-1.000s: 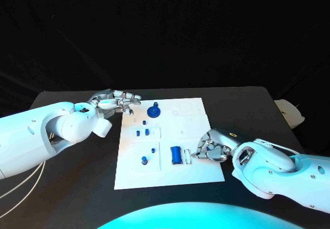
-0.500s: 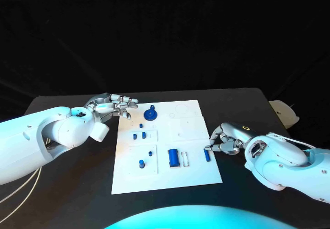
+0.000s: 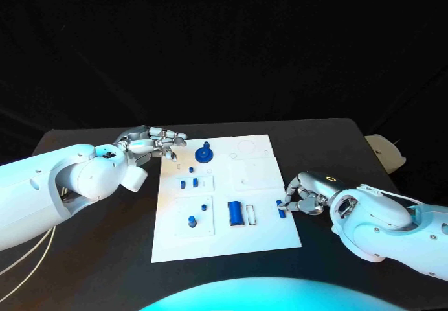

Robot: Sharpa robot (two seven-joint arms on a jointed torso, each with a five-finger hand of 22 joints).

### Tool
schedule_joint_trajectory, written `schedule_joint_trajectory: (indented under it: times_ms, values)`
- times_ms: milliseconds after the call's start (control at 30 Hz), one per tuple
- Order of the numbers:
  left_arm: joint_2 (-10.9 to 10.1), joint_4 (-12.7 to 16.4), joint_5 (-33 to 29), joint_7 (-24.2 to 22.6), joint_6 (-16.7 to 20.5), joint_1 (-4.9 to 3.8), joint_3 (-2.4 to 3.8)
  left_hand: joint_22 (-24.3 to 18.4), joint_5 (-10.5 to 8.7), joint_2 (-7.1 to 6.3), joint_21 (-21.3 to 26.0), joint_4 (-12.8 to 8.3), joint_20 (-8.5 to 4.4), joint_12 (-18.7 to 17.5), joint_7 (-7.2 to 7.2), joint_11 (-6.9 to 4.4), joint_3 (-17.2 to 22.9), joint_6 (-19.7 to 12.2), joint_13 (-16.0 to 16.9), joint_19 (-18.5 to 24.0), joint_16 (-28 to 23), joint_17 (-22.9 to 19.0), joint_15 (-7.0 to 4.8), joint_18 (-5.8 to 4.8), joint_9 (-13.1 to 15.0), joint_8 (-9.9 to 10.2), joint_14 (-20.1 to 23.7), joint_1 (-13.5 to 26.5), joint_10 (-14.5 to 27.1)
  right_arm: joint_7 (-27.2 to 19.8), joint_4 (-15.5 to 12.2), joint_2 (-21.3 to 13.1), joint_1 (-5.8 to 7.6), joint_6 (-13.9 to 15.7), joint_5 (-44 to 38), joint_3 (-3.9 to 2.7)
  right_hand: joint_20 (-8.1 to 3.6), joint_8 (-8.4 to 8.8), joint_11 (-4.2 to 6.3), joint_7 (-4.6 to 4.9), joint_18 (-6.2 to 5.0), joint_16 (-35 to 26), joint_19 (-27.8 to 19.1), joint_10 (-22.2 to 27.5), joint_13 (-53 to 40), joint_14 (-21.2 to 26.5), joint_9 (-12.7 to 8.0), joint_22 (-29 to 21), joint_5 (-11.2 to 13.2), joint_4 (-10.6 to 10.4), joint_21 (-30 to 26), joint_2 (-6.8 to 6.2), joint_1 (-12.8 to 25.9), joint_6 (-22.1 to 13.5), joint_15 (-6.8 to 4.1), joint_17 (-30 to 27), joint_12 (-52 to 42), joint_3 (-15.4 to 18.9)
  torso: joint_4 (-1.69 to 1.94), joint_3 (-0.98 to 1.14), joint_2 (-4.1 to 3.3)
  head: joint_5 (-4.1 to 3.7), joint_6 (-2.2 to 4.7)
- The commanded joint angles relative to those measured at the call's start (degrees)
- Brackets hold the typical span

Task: Assemble the parts on the task board

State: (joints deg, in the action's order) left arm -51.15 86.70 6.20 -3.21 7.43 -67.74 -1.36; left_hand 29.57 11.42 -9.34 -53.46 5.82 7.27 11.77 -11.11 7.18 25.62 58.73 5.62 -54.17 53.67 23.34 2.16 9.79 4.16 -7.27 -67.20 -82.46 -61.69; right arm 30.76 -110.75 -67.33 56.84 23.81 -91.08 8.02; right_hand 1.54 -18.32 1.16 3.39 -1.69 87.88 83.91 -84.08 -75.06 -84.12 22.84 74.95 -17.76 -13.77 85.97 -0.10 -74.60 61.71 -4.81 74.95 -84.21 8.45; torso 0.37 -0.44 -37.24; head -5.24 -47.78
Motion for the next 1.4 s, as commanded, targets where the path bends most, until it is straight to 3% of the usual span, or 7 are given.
schedule_joint_trajectory:
  times_ms: [33, 500, 667, 767, 867, 1100, 1400]
  values:
    - [0.0, 0.2, 0.1, -0.2, -0.8, -0.01, 0.03, -0.1, -0.08, 0.31, 0.4, 0.1, 0.11, 0.4, 0.00, -0.15, -0.2, -0.4, -0.1, 0.2, -0.3, -0.1, 0.06, 0.80, 0.0, -0.3, 0.2, 0.1, 0.4, 0.9, 0.1, 0.4, -0.50, -1.9, -1.2, 0.03, 0.33, 0.37, -0.23, -0.16, 0.84, -0.2, 4.7, -2.8, -10.5, -4.7, -0.1, 13.9, -0.3, -0.4, -0.2, 0.01, 0.5, 0.5, 0.36, 9.3, 0.3, 0.0, 0.01, -0.03, 0.00, 0.08, -0.14]
    - [-0.2, 0.3, 0.1, -0.2, -0.8, -0.01, 0.03, -0.1, -0.08, 0.31, 0.4, 0.1, 0.11, 0.4, 0.00, -0.15, -0.2, -0.4, -0.1, 0.2, -0.3, -0.1, 0.06, 0.80, 0.0, -0.3, 0.2, 0.1, 0.4, 1.2, 1.4, 2.6, -2.16, -3.3, -2.0, 0.04, 0.20, 0.85, 0.03, -0.45, 0.83, -0.3, 4.7, -2.8, -10.5, -4.7, -0.2, 13.9, -0.3, -0.1, -0.2, 0.88, -1.2, 1.0, 0.15, 9.3, 0.3, -0.7, -0.01, -0.04, 0.02, 0.29, -0.48]
    - [-0.3, 0.3, 0.1, -0.1, -0.8, -0.01, 0.03, -0.2, -0.07, 0.43, 0.5, 0.1, 0.12, 0.5, 0.00, -0.16, -0.2, -0.4, -0.1, 0.2, -0.3, -0.1, 0.05, 0.81, 0.0, -0.4, 0.2, 0.0, 0.5, 1.3, 1.9, 3.3, -2.41, -3.0, -2.3, 0.04, 0.07, 1.59, 0.13, -0.53, 0.83, -0.3, 4.7, -2.8, -10.5, -4.7, -0.5, 13.9, 3.4, 0.4, -0.2, 2.52, -3.4, 1.0, 0.02, 9.3, 0.4, -2.6, 0.03, -0.04, 0.02, 0.37, -0.54]
    - [-0.3, 0.3, 0.1, -0.1, -0.8, -0.01, 0.03, -0.2, -0.07, 0.43, 0.5, 0.1, 0.12, 0.5, 0.00, -0.16, -0.2, -0.4, -0.1, 0.2, -0.3, -0.1, 0.05, 0.81, 0.0, -0.4, 0.2, 0.0, 0.5, 1.5, 2.3, 3.7, -2.48, -2.9, -2.9, 0.05, -0.10, 2.11, 0.30, -0.70, 0.82, -0.3, 4.7, -2.8, -10.6, -4.7, -0.7, 13.9, 8.4, 1.5, -0.3, 3.98, -6.0, 1.1, -0.17, 9.3, 0.4, -5.3, 0.06, -0.07, 0.04, 0.48, -0.60]
    - [-0.3, 0.4, 0.1, -0.1, -0.8, -0.01, 0.03, -0.2, -0.07, 0.43, 0.5, 0.1, 0.12, 0.5, 0.00, -0.16, -0.2, -0.4, -0.1, 0.2, -0.3, -0.1, 0.05, 0.81, 0.0, -0.4, 0.2, 0.0, 0.5, 1.6, 2.6, 4.0, -2.52, -3.0, -3.5, 0.05, -0.20, 2.48, 0.43, -0.84, 0.83, -0.3, 4.7, -2.8, -10.6, -4.7, -0.8, 13.9, 9.4, 2.7, -0.2, 4.33, -8.0, 1.2, -0.26, 9.3, 0.4, -7.8, 0.06, -0.08, 0.03, 0.48, -0.58]
    - [-0.4, 0.5, 0.1, 0.0, -0.7, -0.02, 0.03, -0.2, -0.07, 0.47, 0.5, 0.2, 0.13, 0.6, -0.01, -0.15, -0.2, -0.5, -0.1, 0.1, -0.3, -0.1, 0.06, 0.81, 0.0, -0.4, 0.2, 0.0, 0.5, 1.9, 3.1, 4.3, -2.54, -4.1, -4.9, 0.05, -0.28, 2.96, 0.41, -0.75, 0.86, -0.2, 4.8, -2.7, -10.6, -4.7, -0.8, 14.0, 6.3, 5.6, -0.1, 2.04, -10.6, 1.2, -0.26, 9.4, 0.5, -12.4, 0.04, -0.10, 0.03, 0.55, -0.66]
    - [-0.4, 0.5, 0.2, 0.0, -0.7, -0.02, 0.03, -0.2, -0.07, 0.48, 0.5, 0.2, 0.13, 0.6, 0.00, -0.15, -0.2, -0.5, -0.1, 0.1, -0.3, -0.1, 0.06, 0.81, 0.0, -0.4, 0.2, 0.0, 0.6, 2.2, 3.0, 5.0, -2.55, -5.0, -6.2, 0.05, -0.15, 3.36, 0.34, -0.69, 0.85, -0.3, 4.7, -2.7, -10.5, -4.7, -0.3, 13.9, 3.6, 6.3, -0.1, -2.03, -6.9, 1.7, -0.16, 9.3, 0.8, -19.1, 0.03, -0.11, 0.07, 0.70, -0.68]
